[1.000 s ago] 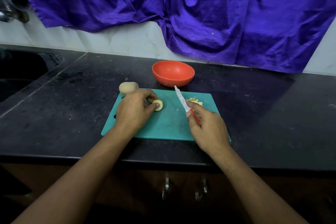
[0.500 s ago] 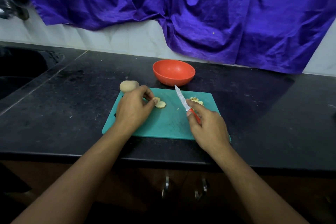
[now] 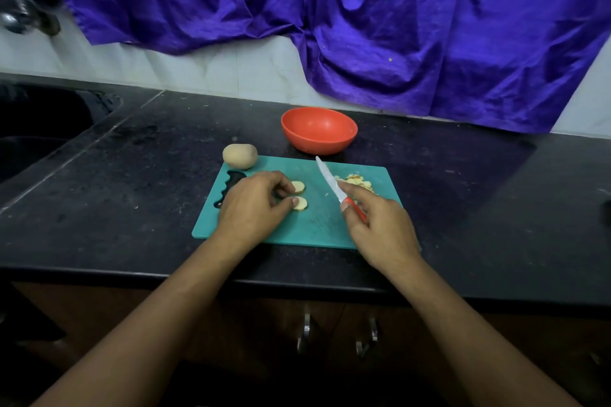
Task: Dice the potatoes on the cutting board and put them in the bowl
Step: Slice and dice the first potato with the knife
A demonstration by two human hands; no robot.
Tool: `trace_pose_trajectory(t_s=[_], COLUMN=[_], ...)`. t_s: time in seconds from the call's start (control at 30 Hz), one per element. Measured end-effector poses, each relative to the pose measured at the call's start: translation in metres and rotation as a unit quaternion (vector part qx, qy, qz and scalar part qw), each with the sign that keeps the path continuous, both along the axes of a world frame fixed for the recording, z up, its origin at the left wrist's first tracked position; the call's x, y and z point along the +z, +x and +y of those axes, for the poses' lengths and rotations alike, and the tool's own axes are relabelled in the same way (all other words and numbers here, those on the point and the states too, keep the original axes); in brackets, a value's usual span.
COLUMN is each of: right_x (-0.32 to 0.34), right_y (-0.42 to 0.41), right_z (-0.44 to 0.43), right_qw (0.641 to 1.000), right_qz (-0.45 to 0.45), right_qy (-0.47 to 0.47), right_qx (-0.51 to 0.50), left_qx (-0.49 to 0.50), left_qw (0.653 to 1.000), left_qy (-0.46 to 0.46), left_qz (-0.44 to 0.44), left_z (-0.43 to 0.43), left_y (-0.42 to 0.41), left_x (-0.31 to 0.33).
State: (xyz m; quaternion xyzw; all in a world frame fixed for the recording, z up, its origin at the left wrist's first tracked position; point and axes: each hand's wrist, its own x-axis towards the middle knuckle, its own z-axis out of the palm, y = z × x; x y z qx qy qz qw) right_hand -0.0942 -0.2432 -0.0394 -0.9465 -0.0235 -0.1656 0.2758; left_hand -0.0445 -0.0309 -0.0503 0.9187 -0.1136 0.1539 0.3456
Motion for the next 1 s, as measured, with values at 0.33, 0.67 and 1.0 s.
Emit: trace_pose_trajectory(t_s=[0.33, 0.67, 1.0], right_x=[0.027, 0.035, 0.031], right_y=[-0.029, -0.029, 0.014], right_z=[0.011, 0.027, 0.040], right_qw=[0.990, 0.977, 0.981], right_qz=[0.082, 0.083, 0.095], right_qy=[-0.097, -0.196, -0.169], right_qx=[0.053, 0.035, 0.028], left_qx=[-0.029, 0.040, 0.032], left_qw=[0.999, 0.998, 0.998], left_qy=[0.032, 0.042, 0.046], left_qz=[0.009, 0.005, 0.015], left_z=[0.006, -0.005, -0.004], left_y=[-0.007, -0.008, -0.008], left_x=[0.001, 0.000, -0.001])
